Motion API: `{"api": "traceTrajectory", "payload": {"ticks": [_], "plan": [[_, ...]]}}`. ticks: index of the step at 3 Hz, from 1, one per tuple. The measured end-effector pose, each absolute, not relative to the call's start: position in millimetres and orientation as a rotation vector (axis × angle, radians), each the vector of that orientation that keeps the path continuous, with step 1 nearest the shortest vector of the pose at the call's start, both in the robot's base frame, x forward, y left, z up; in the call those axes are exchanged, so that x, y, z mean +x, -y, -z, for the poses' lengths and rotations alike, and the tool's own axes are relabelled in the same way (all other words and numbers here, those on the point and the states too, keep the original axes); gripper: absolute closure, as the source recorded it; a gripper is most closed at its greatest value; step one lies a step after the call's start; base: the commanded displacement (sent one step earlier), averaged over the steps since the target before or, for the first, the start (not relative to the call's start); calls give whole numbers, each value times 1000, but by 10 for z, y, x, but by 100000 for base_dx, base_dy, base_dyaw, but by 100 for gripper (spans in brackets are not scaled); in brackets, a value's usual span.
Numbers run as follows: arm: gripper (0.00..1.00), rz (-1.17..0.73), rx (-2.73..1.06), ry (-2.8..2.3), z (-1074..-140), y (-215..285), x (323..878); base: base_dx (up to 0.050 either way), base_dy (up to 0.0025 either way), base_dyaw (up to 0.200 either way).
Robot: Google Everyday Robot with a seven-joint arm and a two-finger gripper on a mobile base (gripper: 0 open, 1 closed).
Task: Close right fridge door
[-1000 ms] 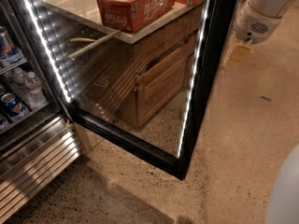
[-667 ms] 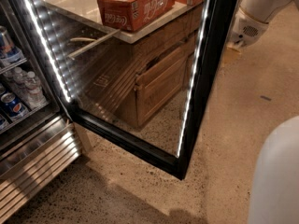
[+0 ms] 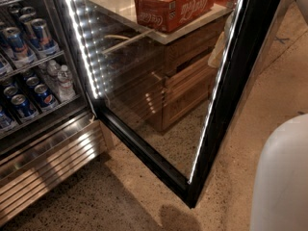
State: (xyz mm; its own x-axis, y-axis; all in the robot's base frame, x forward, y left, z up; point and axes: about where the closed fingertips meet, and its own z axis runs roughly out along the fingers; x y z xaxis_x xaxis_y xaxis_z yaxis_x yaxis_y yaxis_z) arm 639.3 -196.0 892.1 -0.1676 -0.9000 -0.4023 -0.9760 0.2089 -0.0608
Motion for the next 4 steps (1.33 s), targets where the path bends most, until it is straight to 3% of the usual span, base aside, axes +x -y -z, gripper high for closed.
{"api": "traceTrajectory", "payload": {"ticks": [4], "plan": [[100, -301, -1753, -2140, -8921, 1960, 6393, -2141, -212, 18232]]}}
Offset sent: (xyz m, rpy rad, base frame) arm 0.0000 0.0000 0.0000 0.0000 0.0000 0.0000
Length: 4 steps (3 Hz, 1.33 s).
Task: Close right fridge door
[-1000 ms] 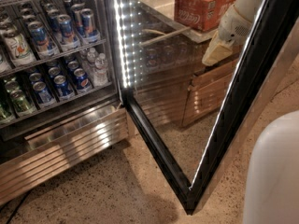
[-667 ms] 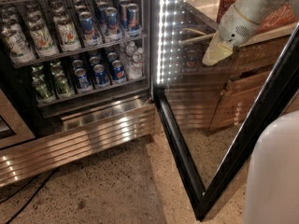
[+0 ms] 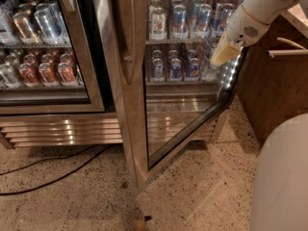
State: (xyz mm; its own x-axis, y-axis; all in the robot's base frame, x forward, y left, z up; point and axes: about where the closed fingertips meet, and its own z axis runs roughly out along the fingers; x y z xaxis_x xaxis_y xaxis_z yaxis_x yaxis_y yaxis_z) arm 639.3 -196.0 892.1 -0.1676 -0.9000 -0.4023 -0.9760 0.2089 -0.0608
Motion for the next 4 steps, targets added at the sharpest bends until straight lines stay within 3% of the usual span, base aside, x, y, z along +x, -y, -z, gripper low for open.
{"api": "traceTrajectory", "payload": {"ticks": [1, 2, 4], "plan": [[100, -301, -1753, -2140, -8921, 1960, 6393, 4650, 0, 9], [100, -301, -1753, -2140, -8921, 1960, 6393, 4188, 234, 10943], [100, -301, -1753, -2140, -8921, 1960, 6393, 4945, 3, -82]]}}
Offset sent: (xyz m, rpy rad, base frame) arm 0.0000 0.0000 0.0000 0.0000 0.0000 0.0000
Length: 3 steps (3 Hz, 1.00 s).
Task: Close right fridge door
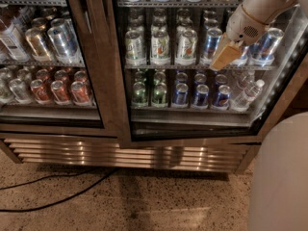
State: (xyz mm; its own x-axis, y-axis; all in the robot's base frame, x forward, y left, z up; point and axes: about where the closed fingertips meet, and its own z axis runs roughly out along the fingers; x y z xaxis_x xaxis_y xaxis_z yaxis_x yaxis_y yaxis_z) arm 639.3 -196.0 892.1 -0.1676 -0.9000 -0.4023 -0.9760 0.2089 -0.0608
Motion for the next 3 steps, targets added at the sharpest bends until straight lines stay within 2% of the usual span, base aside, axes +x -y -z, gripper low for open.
{"api": "traceTrajectory", "payload": {"ticks": [1, 2, 3], "plan": [[100, -301, -1753, -2140, -8921, 1960, 6393, 4997, 2, -38], [100, -301, -1753, -2140, -8921, 1960, 6393, -4999, -2, 17], [100, -301, -1753, -2140, -8921, 1960, 6393, 0, 0, 0]]}}
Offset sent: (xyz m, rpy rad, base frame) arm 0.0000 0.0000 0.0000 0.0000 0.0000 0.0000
